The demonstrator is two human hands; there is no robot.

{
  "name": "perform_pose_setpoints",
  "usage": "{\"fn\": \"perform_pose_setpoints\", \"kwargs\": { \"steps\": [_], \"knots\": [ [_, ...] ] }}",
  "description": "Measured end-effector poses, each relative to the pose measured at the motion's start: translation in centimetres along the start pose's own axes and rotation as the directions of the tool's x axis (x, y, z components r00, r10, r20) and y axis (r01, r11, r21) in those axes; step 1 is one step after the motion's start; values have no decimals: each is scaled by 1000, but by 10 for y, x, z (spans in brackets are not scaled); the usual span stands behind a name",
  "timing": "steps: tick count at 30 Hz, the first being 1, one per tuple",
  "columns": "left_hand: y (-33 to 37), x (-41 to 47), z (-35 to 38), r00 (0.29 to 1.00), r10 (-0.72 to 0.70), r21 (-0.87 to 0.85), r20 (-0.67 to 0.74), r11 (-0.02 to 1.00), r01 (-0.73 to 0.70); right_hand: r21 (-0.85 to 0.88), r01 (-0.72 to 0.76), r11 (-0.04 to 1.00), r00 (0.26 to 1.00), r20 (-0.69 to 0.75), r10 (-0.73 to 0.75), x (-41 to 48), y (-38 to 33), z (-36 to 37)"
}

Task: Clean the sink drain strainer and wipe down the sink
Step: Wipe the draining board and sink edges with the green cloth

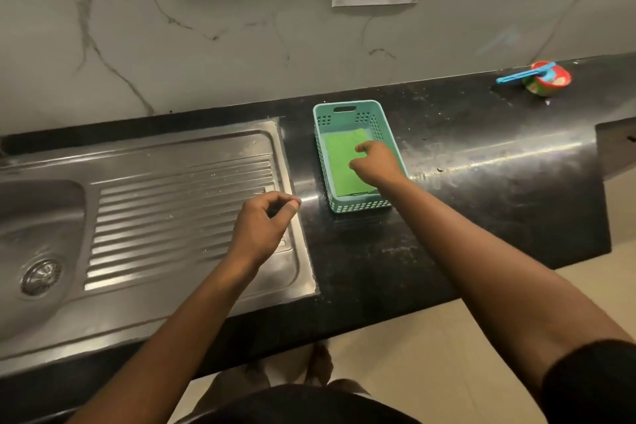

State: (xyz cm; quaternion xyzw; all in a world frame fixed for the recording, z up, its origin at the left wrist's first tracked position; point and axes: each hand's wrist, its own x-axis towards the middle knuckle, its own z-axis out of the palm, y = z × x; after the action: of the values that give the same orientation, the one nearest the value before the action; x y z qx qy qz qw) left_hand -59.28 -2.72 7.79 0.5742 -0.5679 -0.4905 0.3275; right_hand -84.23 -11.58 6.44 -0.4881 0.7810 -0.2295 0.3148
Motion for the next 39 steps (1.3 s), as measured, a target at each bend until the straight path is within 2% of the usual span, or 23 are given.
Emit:
{"fn": "perform_pose_setpoints", "kwargs": {
  "steps": [5,8,11,13,17,20,23,25,28,32,34,36,39],
  "knots": [
    [-4,-3,-9,997,-31,15,-76,999,33,-317,61,946,993,112,-27,27,1,6],
    [-10,-6,-22,990,-48,10,-134,999,49,-404,84,911,991,125,-36,38,10,11],
    [-19,-10,-34,979,-78,-17,-189,997,76,-433,111,895,993,77,-86,44,21,15],
    [-24,-12,-40,972,-99,-35,-213,995,93,-369,135,919,991,40,-130,46,21,14],
    [-27,-12,-44,967,-112,-55,-230,993,102,-82,116,990,991,-51,-120,40,3,0],
    [-26,-12,-45,965,-112,-71,-236,993,98,81,122,989,987,-113,-112,23,-21,-15],
    [-28,-12,-46,963,-116,-90,-244,991,96,205,242,948,957,-208,-200,10,-45,-24],
    [-30,-14,-46,962,-115,-101,-247,991,92,270,312,911,945,-189,-267,6,-62,-23],
    [-35,-14,-52,960,-124,-116,-252,988,97,352,331,875,943,-90,-321,4,-89,-10],
    [-43,-11,-70,955,-130,-139,-265,986,96,549,161,820,956,121,-269,9,-112,23],
    [-47,-8,-80,957,-132,-136,-259,986,99,525,121,842,952,179,-248,14,-118,42],
    [-52,-6,-93,957,-136,-141,-255,985,102,423,158,892,950,183,-255,20,-128,62],
    [-62,-4,-110,958,-145,-140,-246,984,113,118,310,943,947,47,-317,33,-147,83]
  ]
}}
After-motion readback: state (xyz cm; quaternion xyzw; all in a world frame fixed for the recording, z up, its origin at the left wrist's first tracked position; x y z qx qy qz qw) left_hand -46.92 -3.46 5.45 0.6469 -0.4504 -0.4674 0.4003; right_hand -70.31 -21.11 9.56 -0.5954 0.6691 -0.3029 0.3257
